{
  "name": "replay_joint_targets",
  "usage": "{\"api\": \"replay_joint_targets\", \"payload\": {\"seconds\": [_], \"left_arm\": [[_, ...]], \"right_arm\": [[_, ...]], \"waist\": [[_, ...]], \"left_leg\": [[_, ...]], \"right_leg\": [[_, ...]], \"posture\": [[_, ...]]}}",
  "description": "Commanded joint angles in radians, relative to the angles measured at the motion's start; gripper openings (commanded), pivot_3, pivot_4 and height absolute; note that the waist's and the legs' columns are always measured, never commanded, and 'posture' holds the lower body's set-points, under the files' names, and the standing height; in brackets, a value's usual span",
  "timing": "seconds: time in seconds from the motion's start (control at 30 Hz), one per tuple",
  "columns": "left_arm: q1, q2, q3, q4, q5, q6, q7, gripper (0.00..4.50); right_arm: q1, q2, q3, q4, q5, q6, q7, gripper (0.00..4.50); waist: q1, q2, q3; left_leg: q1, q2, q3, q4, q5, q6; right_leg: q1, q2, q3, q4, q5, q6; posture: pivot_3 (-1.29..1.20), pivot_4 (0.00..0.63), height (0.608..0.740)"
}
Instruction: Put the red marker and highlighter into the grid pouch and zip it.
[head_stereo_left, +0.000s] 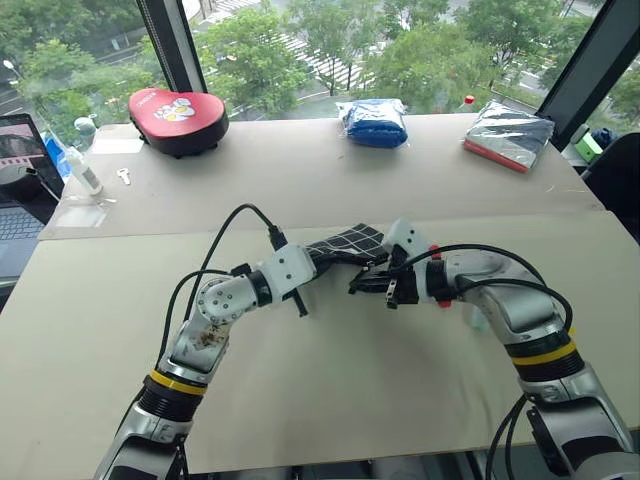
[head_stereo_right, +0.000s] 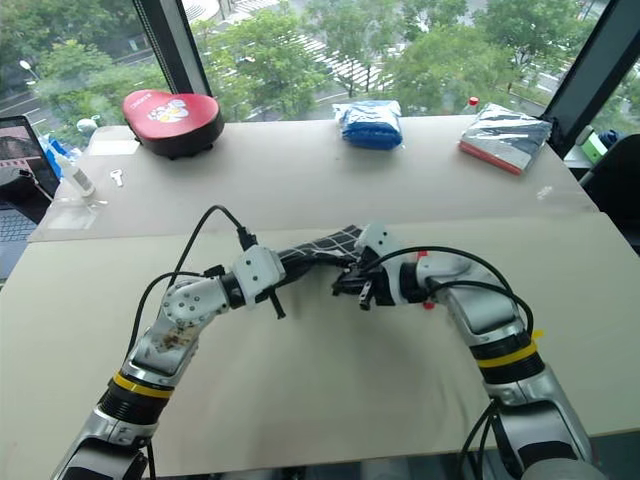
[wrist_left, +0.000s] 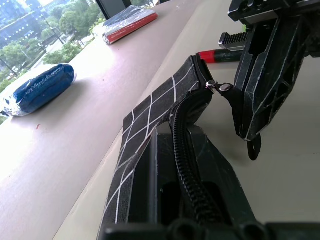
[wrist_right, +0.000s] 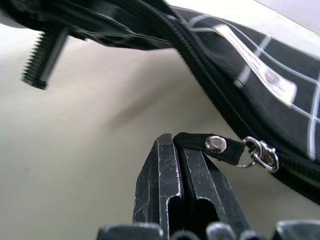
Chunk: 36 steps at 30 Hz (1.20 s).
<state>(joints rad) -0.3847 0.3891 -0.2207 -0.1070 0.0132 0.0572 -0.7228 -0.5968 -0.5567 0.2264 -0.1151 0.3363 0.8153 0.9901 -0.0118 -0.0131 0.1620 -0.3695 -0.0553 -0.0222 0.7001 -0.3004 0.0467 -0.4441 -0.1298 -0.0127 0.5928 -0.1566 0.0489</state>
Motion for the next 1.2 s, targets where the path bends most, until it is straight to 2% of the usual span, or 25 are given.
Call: {"api": "replay_joint_targets", "payload": {"seconds": [0.03,0.13,0.37,0.77,1.03,1.17,1.2], "left_arm": [[-0.018,-0.006,-0.002,0.003,-0.011,-0.030,-0.003,0.00],[-0.019,-0.007,-0.003,0.007,-0.012,-0.036,-0.005,0.00],[-0.019,-0.012,-0.004,0.016,-0.013,-0.044,-0.005,0.00],[-0.026,-0.026,-0.009,0.034,-0.013,-0.056,-0.004,0.00],[-0.027,-0.029,-0.010,0.035,-0.014,-0.056,-0.003,0.00],[-0.027,-0.029,-0.008,0.035,-0.015,-0.057,-0.004,0.00],[-0.028,-0.030,-0.008,0.036,-0.014,-0.057,-0.004,0.00]], "right_arm": [[-0.015,0.049,-0.006,-0.102,0.070,0.046,-0.011,0.05],[-0.037,0.098,-0.019,-0.089,0.070,0.086,-0.067,0.05],[-0.063,0.121,-0.015,-0.069,0.059,0.122,-0.132,0.05],[-0.149,0.169,-0.160,0.017,0.138,0.157,-0.195,0.05],[-0.089,0.170,-0.099,-0.097,0.198,0.205,-0.162,0.05],[-0.094,0.188,-0.103,-0.097,0.208,0.217,-0.185,1.05],[-0.093,0.190,-0.103,-0.103,0.213,0.223,-0.185,1.47]], "waist": [[0.001,0.000,0.000],[0.000,0.000,0.000],[0.003,0.000,0.000],[0.000,0.000,0.000],[0.000,0.000,0.000],[-0.002,0.000,0.000],[-0.001,0.000,0.000]], "left_leg": [[0.000,0.000,0.000,0.000,0.000,0.000],[0.000,0.000,0.000,0.000,0.000,0.000],[0.000,0.000,0.000,0.001,0.000,0.000],[0.000,-0.001,0.000,0.001,0.000,0.000],[0.000,0.000,0.000,0.001,0.000,0.000],[0.000,0.000,0.000,0.001,0.000,0.000],[0.000,0.000,0.000,0.001,0.000,0.000]], "right_leg": [[0.000,0.000,0.000,0.000,0.000,0.000],[0.000,0.000,0.000,0.000,0.000,0.000],[0.000,0.000,0.000,0.000,0.000,0.000],[0.000,0.000,0.000,0.001,0.000,0.000],[-0.001,0.000,0.000,0.001,0.000,0.000],[0.000,0.000,0.000,0.001,0.000,0.000],[0.000,0.000,0.000,0.001,0.000,0.000]], "posture": [[0.00,0.150,0.740],[0.00,0.150,0.740],[0.00,0.150,0.740],[0.00,0.150,0.740],[0.00,0.150,0.740],[0.00,0.150,0.740],[0.00,0.150,0.740]]}}
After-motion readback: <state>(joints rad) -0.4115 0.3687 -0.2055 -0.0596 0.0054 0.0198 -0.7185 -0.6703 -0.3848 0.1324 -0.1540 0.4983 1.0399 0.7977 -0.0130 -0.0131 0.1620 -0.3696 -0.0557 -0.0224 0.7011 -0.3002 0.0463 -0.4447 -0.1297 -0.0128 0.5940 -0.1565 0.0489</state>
